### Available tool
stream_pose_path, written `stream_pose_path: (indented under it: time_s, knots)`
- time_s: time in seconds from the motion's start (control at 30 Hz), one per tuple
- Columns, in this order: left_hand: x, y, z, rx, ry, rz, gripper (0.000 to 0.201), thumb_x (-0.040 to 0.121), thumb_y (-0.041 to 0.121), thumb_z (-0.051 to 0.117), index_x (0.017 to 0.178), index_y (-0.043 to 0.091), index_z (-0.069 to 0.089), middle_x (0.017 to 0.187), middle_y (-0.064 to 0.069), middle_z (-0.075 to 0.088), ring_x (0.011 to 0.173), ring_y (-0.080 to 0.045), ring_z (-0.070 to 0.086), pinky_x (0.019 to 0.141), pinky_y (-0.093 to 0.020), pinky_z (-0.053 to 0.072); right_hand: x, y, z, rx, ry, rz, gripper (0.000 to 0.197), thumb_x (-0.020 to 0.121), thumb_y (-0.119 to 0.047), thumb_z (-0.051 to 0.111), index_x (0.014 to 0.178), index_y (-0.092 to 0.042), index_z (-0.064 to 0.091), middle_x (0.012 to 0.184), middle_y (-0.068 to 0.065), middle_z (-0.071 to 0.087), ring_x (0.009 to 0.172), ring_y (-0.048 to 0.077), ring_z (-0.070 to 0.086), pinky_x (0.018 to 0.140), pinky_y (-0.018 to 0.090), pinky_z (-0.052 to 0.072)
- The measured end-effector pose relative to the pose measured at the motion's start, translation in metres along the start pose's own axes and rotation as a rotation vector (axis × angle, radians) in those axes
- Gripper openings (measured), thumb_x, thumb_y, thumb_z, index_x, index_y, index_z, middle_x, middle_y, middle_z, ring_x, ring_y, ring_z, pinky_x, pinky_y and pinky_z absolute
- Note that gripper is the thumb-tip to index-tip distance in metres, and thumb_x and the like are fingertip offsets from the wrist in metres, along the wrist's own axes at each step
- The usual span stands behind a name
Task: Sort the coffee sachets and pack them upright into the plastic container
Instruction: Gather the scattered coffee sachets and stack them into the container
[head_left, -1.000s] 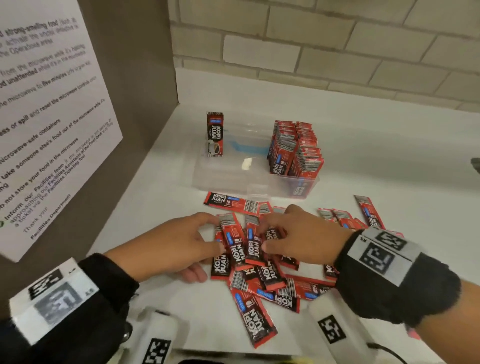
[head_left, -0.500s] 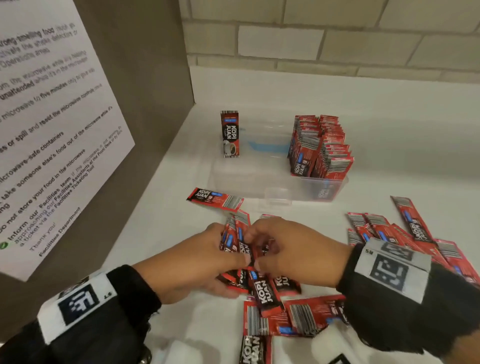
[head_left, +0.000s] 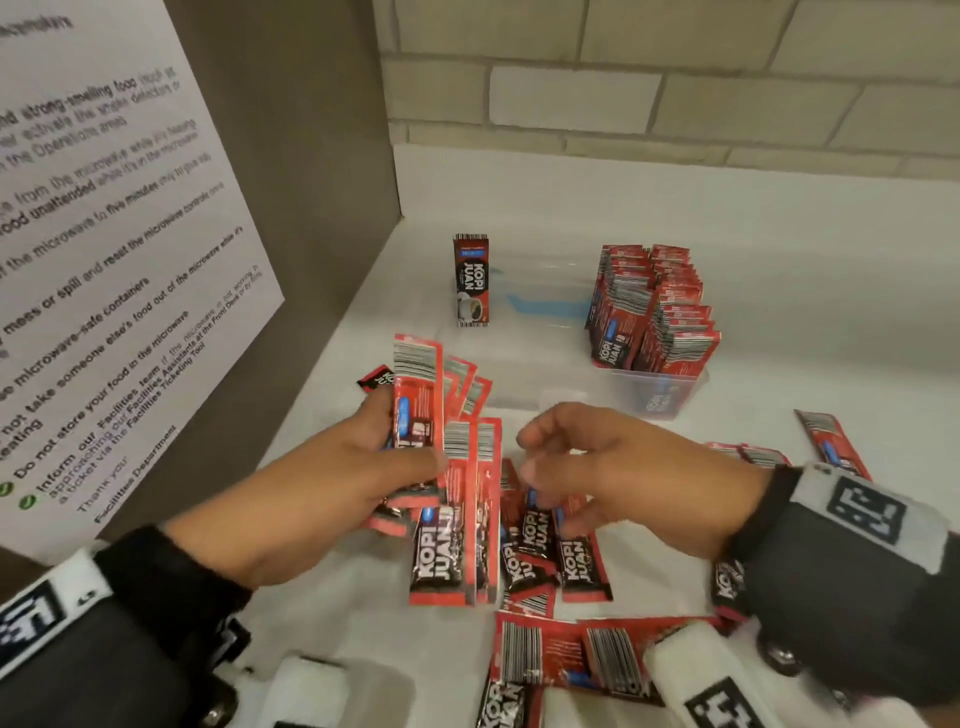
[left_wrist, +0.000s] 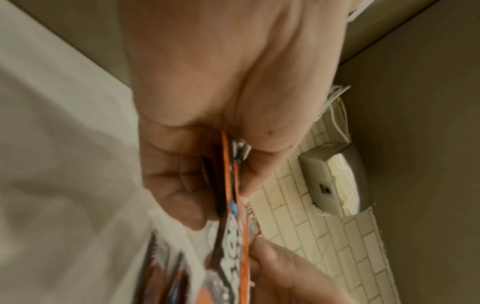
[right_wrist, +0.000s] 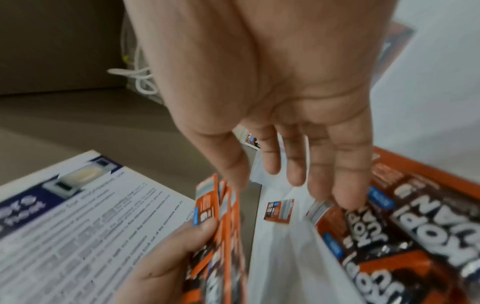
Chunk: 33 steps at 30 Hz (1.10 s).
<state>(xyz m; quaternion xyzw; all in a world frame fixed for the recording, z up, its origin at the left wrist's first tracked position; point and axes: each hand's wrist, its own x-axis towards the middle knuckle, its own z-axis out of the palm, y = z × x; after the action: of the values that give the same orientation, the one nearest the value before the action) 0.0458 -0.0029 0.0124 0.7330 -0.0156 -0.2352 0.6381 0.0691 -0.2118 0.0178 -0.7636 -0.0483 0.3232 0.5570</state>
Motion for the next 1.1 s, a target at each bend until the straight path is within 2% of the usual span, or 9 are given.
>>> stream_pose_path:
  time_s: [0.13,0.23,0.4,0.47,0.53,0.63,0.7,0.83,1.1]
  knots:
    - [0.015,0.013,0.011,-0.077,0.063,0.128,0.033,0.088,0.010,0.059,0.115,0.029,0.056,0.101,0.002,0.073,0.088,-0.011,0.069,0.071,-0.027,0.056,-0.002,-0.016,0.018,0.377,-0.223,0.006,0.036,0.093,-0.006,0.051,0.124,-0.023,0.049,0.110,0.004,0.064,0.091,0.022,0.066,0.072,0.043,0.056]
    - [0.029,0.019,0.022,-0.135,0.082,0.176,0.035,0.092,0.006,0.053,0.116,0.030,0.057,0.102,-0.006,0.071,0.086,-0.016,0.066,0.070,-0.034,0.051,0.007,-0.024,0.024,0.445,-0.159,-0.064,0.040,0.092,0.006,0.043,0.122,-0.021,0.045,0.109,0.011,0.058,0.078,0.017,0.063,0.061,0.039,0.055]
    - [0.048,0.026,0.034,-0.146,0.133,0.257,0.031,0.076,0.028,0.058,0.101,0.045,0.061,0.111,0.004,0.058,0.102,-0.008,0.059,0.080,-0.025,0.045,0.017,-0.030,0.024,0.505,-0.138,-0.125,0.050,0.086,0.012,0.037,0.126,-0.018,0.036,0.111,0.018,0.054,0.080,0.025,0.059,0.056,0.037,0.051]
    - [0.054,0.023,0.029,-0.106,0.250,0.294,0.020,0.063,0.042,0.064,0.083,0.043,0.065,0.115,0.006,0.056,0.111,-0.012,0.055,0.094,-0.032,0.044,0.019,-0.032,0.021,0.519,-0.121,-0.154,0.048,0.089,0.009,0.040,0.126,-0.021,0.036,0.115,0.021,0.054,0.083,0.026,0.060,0.057,0.038,0.051]
    - [0.062,0.023,0.023,-0.087,0.314,0.349,0.041,0.045,0.055,0.061,0.084,0.044,0.067,0.120,0.010,0.057,0.122,-0.016,0.049,0.106,-0.038,0.036,0.019,-0.034,0.015,0.533,-0.097,-0.194,0.049,0.091,0.009,0.042,0.127,-0.024,0.038,0.103,0.014,0.053,0.072,0.020,0.061,0.054,0.035,0.053]
    - [0.062,0.044,0.021,-0.079,0.131,0.394,0.053,0.066,0.056,0.059,0.118,0.063,0.048,0.126,0.029,0.051,0.123,0.005,0.045,0.097,-0.021,0.034,0.016,-0.037,0.001,0.561,-0.096,-0.235,0.049,0.090,0.010,0.044,0.126,-0.023,0.045,0.085,0.006,0.055,0.064,0.015,0.061,0.051,0.033,0.053]
    - [0.061,0.052,0.014,-0.229,-0.039,0.441,0.063,0.077,0.042,0.055,0.134,0.057,0.032,0.131,0.008,0.057,0.119,-0.004,0.054,0.093,-0.025,0.043,0.012,-0.040,-0.005,0.608,-0.204,-0.244,0.041,0.086,0.008,0.048,0.115,-0.021,0.052,0.077,0.004,0.059,0.065,0.017,0.062,0.051,0.033,0.055]
    - [0.063,0.066,0.014,-0.336,-0.164,0.525,0.050,0.084,0.023,0.049,0.131,0.040,0.041,0.108,-0.013,0.069,0.110,-0.029,0.064,0.087,-0.035,0.054,0.007,-0.044,-0.014,0.584,-0.344,-0.214,0.025,0.080,-0.001,0.052,0.098,-0.016,0.059,0.077,0.003,0.064,0.073,0.019,0.066,0.056,0.037,0.058]
    - [0.080,0.086,0.027,-0.294,0.276,0.716,0.027,0.099,0.005,0.036,0.105,0.031,0.044,0.102,-0.002,0.059,0.083,-0.016,0.066,0.077,-0.032,0.054,0.020,-0.045,-0.008,1.076,-0.038,-0.109,0.035,0.087,-0.024,0.056,0.112,0.000,0.059,0.087,0.015,0.065,0.073,0.025,0.066,0.059,0.029,0.059]
